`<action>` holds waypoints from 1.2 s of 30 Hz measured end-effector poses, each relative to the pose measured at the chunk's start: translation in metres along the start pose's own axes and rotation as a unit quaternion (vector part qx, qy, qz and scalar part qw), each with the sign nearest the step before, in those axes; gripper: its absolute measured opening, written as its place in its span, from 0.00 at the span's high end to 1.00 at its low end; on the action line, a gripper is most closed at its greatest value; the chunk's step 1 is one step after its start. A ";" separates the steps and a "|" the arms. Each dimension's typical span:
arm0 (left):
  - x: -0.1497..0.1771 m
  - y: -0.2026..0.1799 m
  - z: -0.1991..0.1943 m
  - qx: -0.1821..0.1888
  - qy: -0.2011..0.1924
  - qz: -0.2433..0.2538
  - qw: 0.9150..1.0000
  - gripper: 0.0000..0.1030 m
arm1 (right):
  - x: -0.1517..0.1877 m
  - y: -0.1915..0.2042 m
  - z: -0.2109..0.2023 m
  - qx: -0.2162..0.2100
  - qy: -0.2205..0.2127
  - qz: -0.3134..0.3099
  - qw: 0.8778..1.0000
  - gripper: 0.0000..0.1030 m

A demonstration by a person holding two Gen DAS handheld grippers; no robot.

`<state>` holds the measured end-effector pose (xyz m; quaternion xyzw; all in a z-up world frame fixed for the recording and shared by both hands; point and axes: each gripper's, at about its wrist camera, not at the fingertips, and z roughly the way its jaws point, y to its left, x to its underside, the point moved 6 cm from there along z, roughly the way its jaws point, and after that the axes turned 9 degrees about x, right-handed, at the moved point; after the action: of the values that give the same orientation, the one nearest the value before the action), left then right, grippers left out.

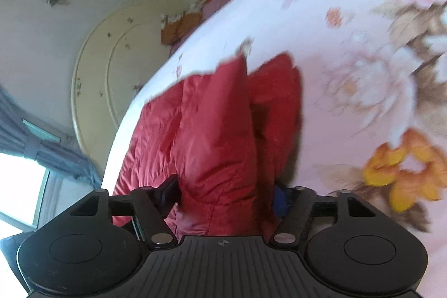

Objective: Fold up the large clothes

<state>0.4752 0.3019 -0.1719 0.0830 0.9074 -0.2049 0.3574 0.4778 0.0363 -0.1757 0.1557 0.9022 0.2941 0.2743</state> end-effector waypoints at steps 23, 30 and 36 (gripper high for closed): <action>-0.001 -0.008 0.003 -0.021 -0.033 0.055 0.998 0.38 | 0.020 0.023 0.034 0.177 -0.069 -0.175 0.966 0.64; 0.001 -0.015 -0.028 -0.021 -0.043 0.045 0.998 0.40 | 0.015 0.035 -0.007 0.149 -0.086 -0.166 0.971 0.63; 0.026 -0.027 -0.059 -0.011 -0.036 0.047 0.998 0.40 | 0.049 0.052 -0.050 0.123 -0.084 -0.193 0.970 0.63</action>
<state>0.4122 0.3033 -0.1429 0.1140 0.8914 -0.1805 0.3999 0.4157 0.0767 -0.1298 0.0356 0.9184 0.1080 0.3790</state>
